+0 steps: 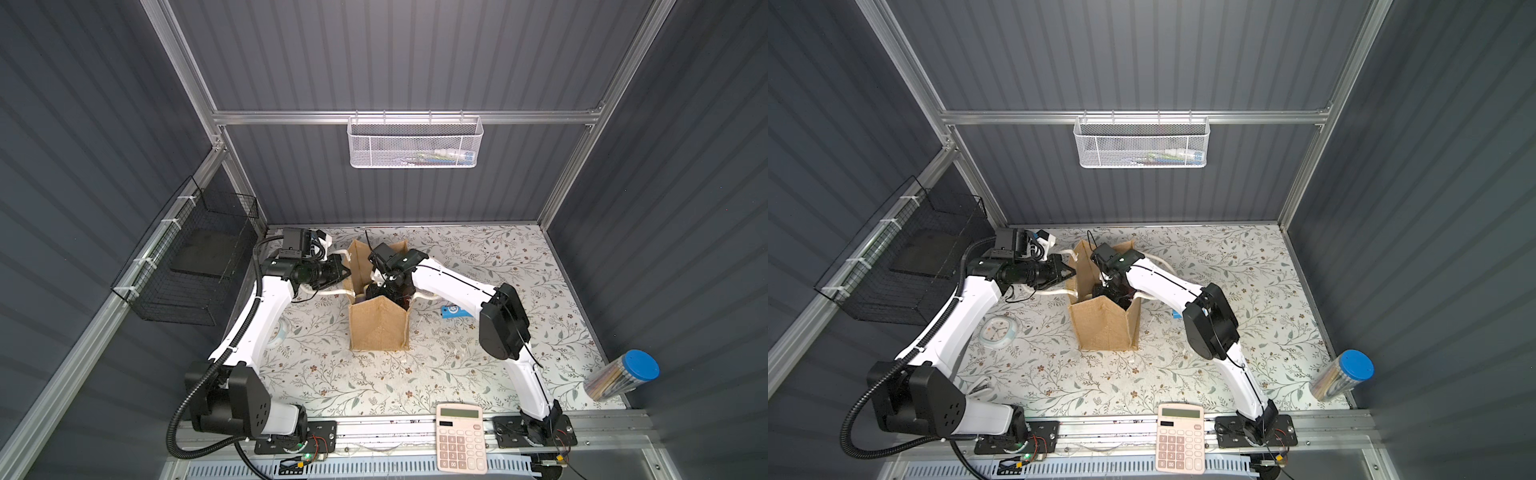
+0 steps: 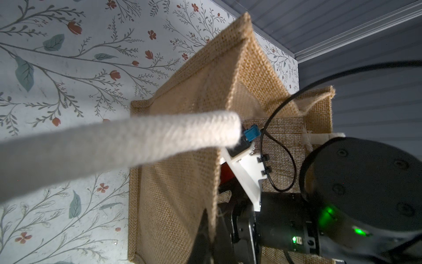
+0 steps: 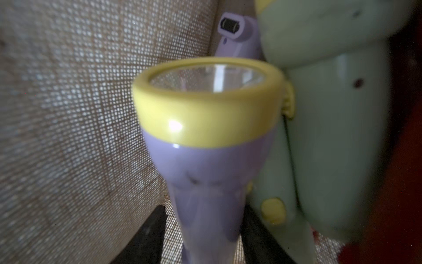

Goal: Put the flashlights into the tote bags
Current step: Place the flashlight in the canvas bag.

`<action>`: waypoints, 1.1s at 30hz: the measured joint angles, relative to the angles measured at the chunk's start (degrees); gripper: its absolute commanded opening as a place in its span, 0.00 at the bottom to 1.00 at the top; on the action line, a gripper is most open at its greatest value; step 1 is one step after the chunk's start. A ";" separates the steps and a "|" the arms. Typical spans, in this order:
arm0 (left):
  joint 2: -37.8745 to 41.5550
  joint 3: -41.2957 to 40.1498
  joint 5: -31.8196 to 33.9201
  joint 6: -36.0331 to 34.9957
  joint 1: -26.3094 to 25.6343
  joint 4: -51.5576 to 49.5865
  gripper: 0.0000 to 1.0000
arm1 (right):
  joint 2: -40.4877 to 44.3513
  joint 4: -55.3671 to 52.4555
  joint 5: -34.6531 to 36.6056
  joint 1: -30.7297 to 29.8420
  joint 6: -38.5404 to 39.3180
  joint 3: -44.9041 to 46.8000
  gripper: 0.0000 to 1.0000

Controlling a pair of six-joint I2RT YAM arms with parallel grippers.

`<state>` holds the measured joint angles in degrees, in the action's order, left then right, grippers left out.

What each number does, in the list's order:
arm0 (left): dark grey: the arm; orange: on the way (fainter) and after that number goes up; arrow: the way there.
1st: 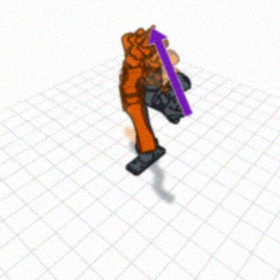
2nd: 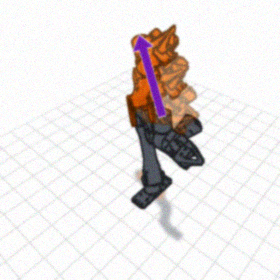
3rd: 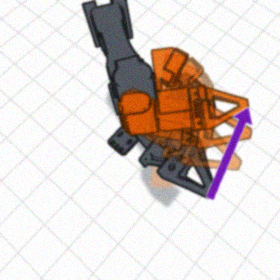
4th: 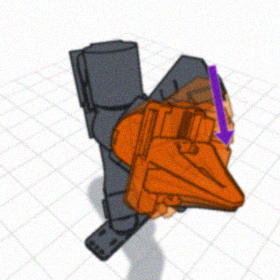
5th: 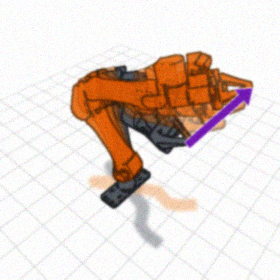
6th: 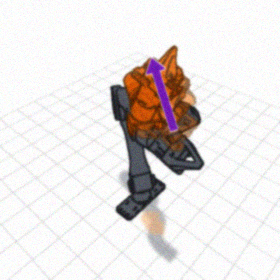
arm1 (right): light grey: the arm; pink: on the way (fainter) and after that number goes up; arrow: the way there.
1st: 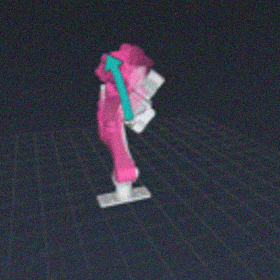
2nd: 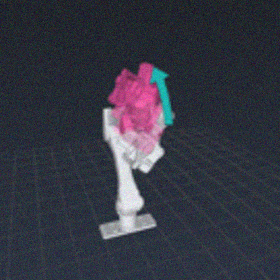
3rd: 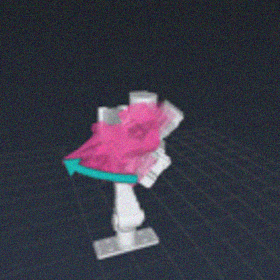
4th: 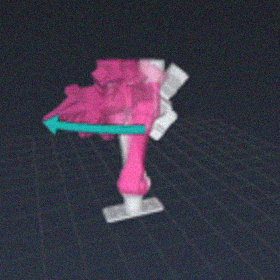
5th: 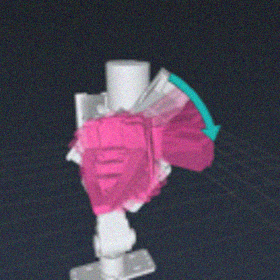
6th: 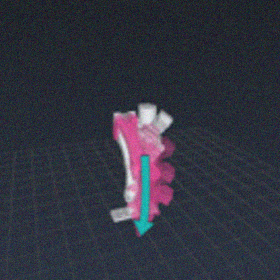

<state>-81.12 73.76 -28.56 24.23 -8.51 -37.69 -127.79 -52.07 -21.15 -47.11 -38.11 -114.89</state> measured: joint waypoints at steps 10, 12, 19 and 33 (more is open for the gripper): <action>0.00 0.00 0.02 0.00 0.00 -0.02 0.00 | 5.70 0.52 -2.05 1.97 0.70 0.79 0.59; 0.00 0.00 0.02 0.00 0.00 -0.02 0.00 | 7.39 0.63 -2.08 2.23 1.05 0.83 0.60; 0.00 0.00 0.02 0.00 0.00 0.00 0.00 | 14.21 1.49 -3.13 3.93 2.40 1.44 0.63; 1.11 -0.52 0.48 0.00 0.00 -0.42 0.00 | 28.26 9.33 -4.81 8.85 1.92 11.45 0.63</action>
<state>-80.01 73.23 -28.08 24.23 -8.51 -38.11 -99.53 -42.74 -25.96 -38.26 -36.18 -103.44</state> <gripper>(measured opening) 0.050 0.629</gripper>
